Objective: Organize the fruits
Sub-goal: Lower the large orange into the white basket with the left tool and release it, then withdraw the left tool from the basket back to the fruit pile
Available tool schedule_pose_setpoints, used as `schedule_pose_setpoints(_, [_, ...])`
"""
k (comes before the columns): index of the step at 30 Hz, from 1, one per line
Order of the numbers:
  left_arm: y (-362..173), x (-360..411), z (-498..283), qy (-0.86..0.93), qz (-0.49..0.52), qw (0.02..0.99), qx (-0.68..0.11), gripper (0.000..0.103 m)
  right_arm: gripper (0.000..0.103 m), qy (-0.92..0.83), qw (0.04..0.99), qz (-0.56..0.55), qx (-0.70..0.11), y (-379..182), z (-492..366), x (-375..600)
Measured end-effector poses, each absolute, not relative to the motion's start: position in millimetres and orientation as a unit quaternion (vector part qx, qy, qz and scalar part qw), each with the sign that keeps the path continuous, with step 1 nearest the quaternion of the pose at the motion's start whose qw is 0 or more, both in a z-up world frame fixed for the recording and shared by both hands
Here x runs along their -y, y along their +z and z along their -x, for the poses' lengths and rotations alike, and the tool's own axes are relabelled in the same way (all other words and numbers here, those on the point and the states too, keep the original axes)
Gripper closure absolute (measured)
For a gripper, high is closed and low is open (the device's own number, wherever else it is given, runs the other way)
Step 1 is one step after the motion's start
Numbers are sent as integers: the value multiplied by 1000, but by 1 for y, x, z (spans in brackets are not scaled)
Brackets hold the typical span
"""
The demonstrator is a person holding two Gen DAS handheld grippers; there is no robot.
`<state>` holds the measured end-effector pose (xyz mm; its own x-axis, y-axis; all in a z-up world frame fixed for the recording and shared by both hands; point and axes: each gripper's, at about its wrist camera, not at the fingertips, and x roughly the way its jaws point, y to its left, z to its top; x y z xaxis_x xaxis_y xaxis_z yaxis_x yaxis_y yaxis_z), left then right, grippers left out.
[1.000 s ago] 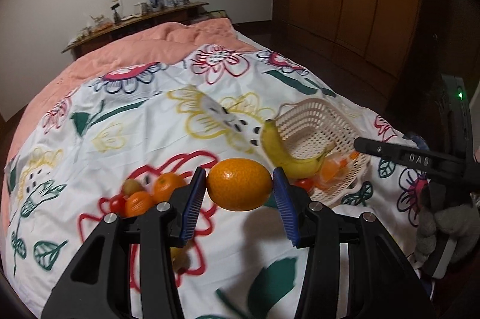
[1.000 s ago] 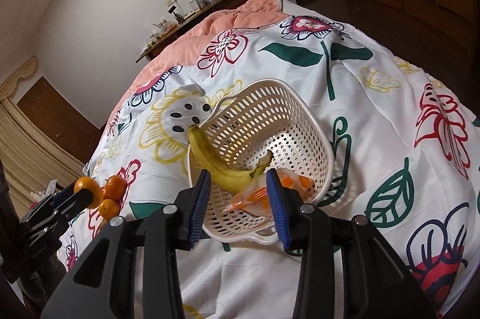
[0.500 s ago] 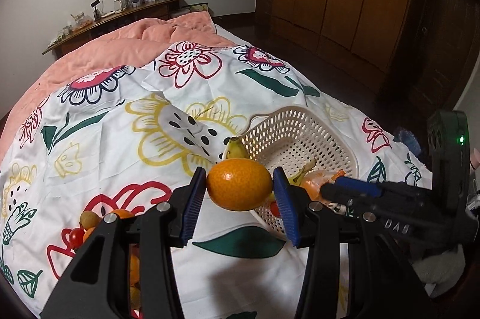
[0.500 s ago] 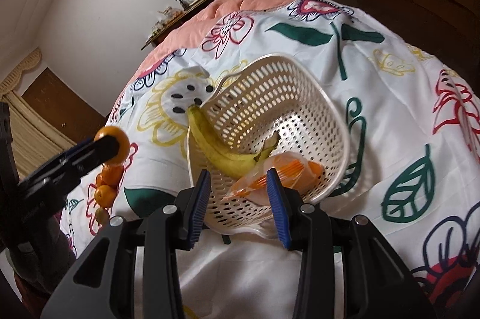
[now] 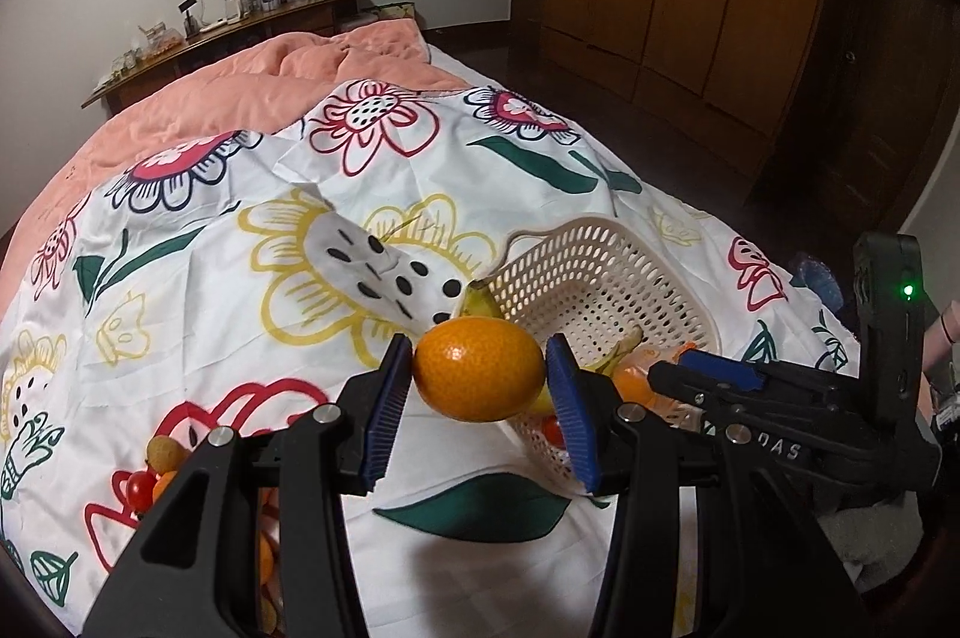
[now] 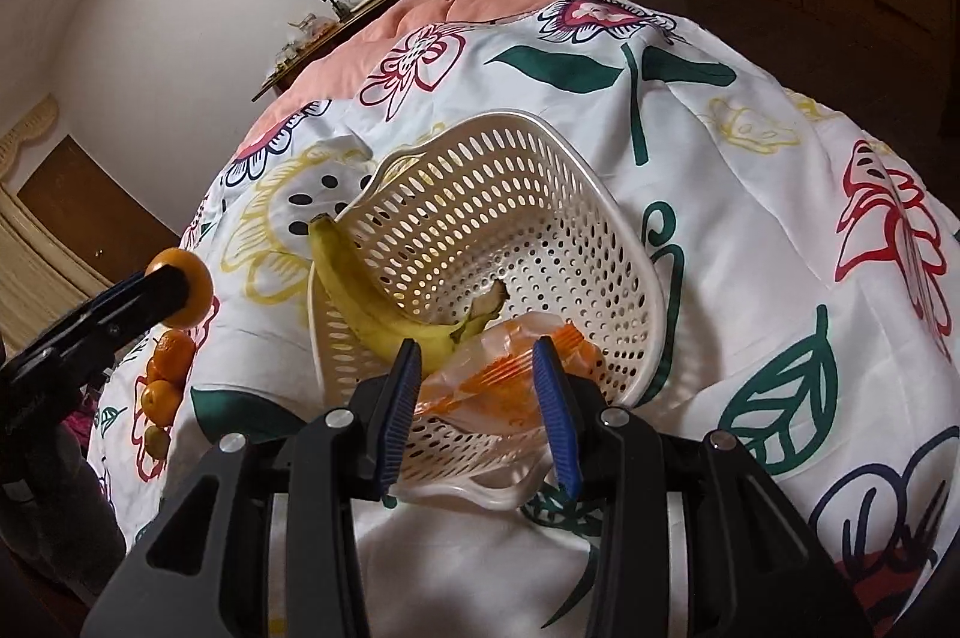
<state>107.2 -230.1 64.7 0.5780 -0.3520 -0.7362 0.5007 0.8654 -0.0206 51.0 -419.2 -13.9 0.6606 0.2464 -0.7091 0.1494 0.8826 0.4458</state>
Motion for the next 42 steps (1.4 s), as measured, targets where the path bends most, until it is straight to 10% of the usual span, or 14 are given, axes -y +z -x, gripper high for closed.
schedule_pose_setpoints(42, [89,200,-109,-210,-54,905,-366,12,56,38,906,-217,-361,17,-34,399])
